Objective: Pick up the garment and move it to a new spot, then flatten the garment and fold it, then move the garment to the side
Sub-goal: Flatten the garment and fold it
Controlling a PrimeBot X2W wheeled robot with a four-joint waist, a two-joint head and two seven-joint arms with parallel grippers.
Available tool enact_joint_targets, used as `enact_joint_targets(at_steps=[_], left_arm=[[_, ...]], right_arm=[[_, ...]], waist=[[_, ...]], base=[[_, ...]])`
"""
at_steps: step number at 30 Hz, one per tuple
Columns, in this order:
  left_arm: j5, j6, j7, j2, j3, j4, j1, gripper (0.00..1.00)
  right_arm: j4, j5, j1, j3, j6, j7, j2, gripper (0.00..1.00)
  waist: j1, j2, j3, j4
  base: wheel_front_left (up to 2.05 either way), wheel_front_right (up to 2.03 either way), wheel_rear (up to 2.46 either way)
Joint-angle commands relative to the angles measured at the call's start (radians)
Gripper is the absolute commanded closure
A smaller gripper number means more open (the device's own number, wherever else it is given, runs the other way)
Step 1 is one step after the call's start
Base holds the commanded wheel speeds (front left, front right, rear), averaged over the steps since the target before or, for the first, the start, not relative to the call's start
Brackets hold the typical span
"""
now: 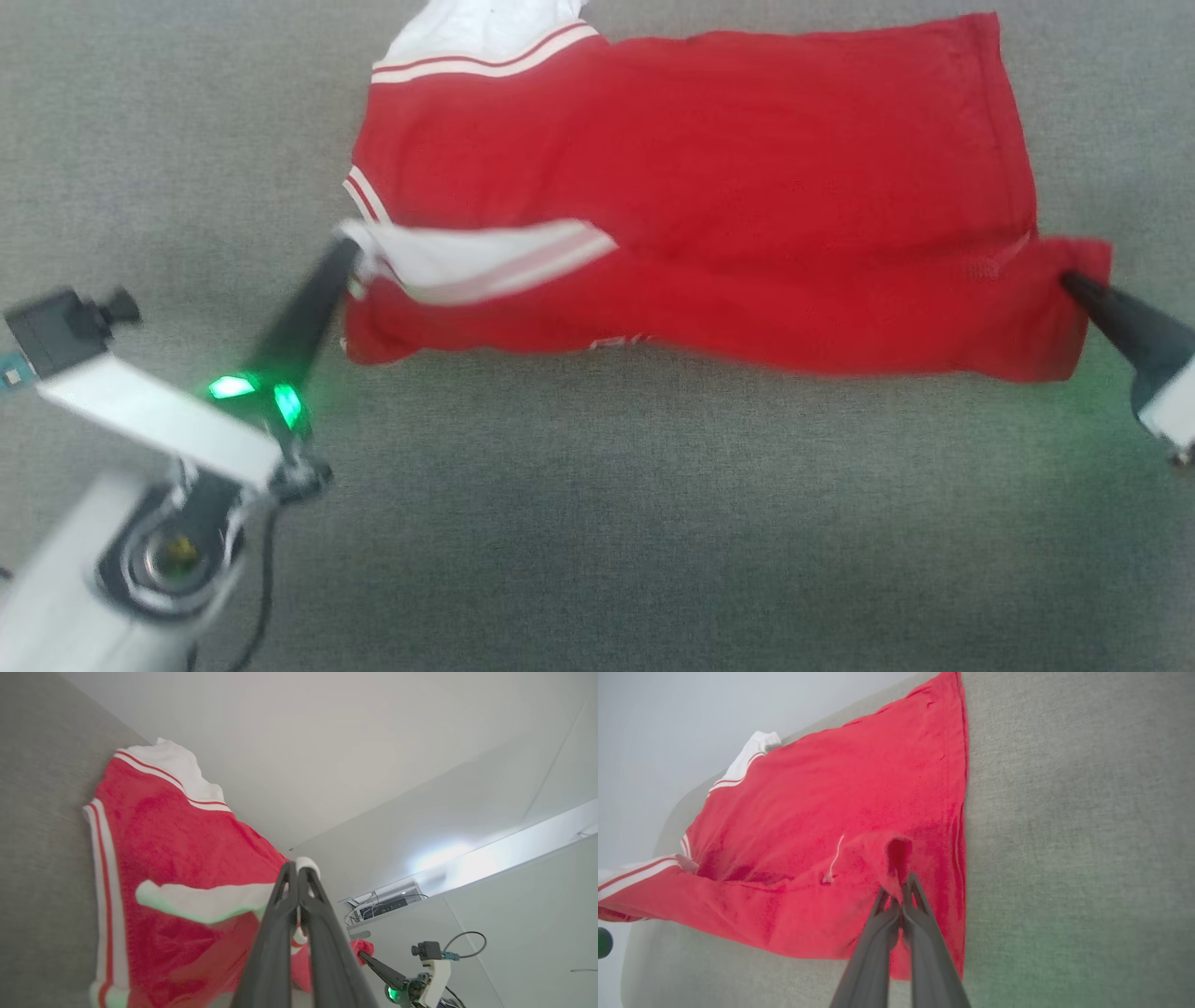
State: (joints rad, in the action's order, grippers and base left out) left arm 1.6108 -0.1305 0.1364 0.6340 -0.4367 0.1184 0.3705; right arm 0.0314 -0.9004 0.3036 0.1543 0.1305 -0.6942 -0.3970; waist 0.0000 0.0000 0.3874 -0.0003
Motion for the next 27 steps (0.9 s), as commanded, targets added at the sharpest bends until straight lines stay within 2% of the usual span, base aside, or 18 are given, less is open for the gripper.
enact_joint_targets(at_steps=[1, 3, 5, 9, 14, 19, 20, 21, 22, 23, 24, 25, 27], left_arm=[[0.001, 0.001, -0.005, -0.007, 0.008, -0.040, 0.031, 1.00], [-0.002, 0.001, -0.008, -0.042, 0.023, -0.158, 0.103, 1.00], [-0.004, 0.001, -0.005, -0.065, 0.032, -0.216, 0.143, 1.00], [-0.051, 0.001, -0.011, -0.086, 0.004, -0.333, 0.191, 1.00], [-0.116, 0.001, 0.002, -0.093, -0.042, -0.456, 0.231, 1.00], [-0.157, 0.001, 0.006, -0.085, -0.089, -0.519, 0.255, 1.00], [-0.169, 0.001, 0.002, -0.084, -0.106, -0.534, 0.262, 0.95], [-0.176, 0.001, -0.002, -0.083, -0.123, -0.544, 0.270, 0.70], [-0.187, 0.001, 0.001, -0.079, -0.137, -0.551, 0.277, 0.51], [-0.190, 0.001, 0.007, -0.076, -0.145, -0.556, 0.286, 0.00], [-0.208, 0.001, 0.009, -0.064, -0.160, -0.549, 0.298, 0.00], [-0.232, 0.001, 0.016, -0.047, -0.175, -0.544, 0.307, 0.00], [-0.275, 0.001, 0.022, -0.007, -0.210, -0.540, 0.320, 0.00]], right_arm=[[-0.029, 0.008, 0.031, -0.007, 0.000, 0.008, 0.005, 1.00], [-0.106, 0.032, 0.105, -0.029, 0.000, 0.031, 0.010, 1.00], [-0.152, 0.038, 0.147, -0.043, 0.000, 0.050, 0.017, 1.00], [-0.229, 0.050, 0.203, -0.087, 0.000, 0.093, 0.015, 1.00], [-0.324, 0.074, 0.266, -0.149, 0.000, 0.172, 0.005, 1.00], [-0.392, 0.082, 0.305, -0.201, 0.000, 0.243, 0.000, 1.00], [-0.408, 0.080, 0.311, -0.213, 0.000, 0.258, -0.003, 1.00], [-0.421, 0.079, 0.318, -0.226, 0.000, 0.272, -0.006, 1.00], [-0.434, 0.077, 0.322, -0.240, 0.000, 0.285, -0.010, 1.00], [-0.445, 0.081, 0.323, -0.253, 0.000, 0.303, -0.016, 0.63], [-0.453, 0.088, 0.323, -0.268, 0.000, 0.322, -0.024, 0.06], [-0.456, 0.096, 0.324, -0.281, 0.000, 0.344, -0.032, 0.00], [-0.461, 0.104, 0.320, -0.303, 0.000, 0.395, -0.049, 0.00]], waist=[[0.0000, 0.0000, 0.007, -0.002], [0.0000, 0.0000, 0.021, -0.007], [0.0000, 0.0000, 0.032, -0.010], [0.0000, 0.0000, 0.050, -0.015], [0.0000, 0.0000, 0.057, -0.024], [0.0000, 0.0000, 0.048, -0.024], [0.0000, 0.0000, 0.044, -0.022], [0.0000, 0.0000, 0.039, -0.021], [0.0000, 0.0000, 0.033, -0.020], [0.0000, 0.0000, 0.026, -0.018], [0.0000, 0.0000, 0.019, -0.017], [0.0000, 0.0000, 0.014, -0.016], [0.0000, 0.0000, 0.001, -0.015]], base=[[0.00, 0.00, 0.00], [0.00, 0.00, 0.00], [0.00, 0.00, 0.00], [0.00, 0.00, 0.00], [0.00, 0.00, 0.00], [0.00, 0.00, 0.00], [0.00, 0.00, 0.00], [0.00, 0.00, 0.00], [0.00, 0.00, 0.00], [0.00, 0.00, 0.00], [0.00, 0.00, 0.00], [0.00, 0.00, 0.00], [0.00, 0.00, 0.00]])
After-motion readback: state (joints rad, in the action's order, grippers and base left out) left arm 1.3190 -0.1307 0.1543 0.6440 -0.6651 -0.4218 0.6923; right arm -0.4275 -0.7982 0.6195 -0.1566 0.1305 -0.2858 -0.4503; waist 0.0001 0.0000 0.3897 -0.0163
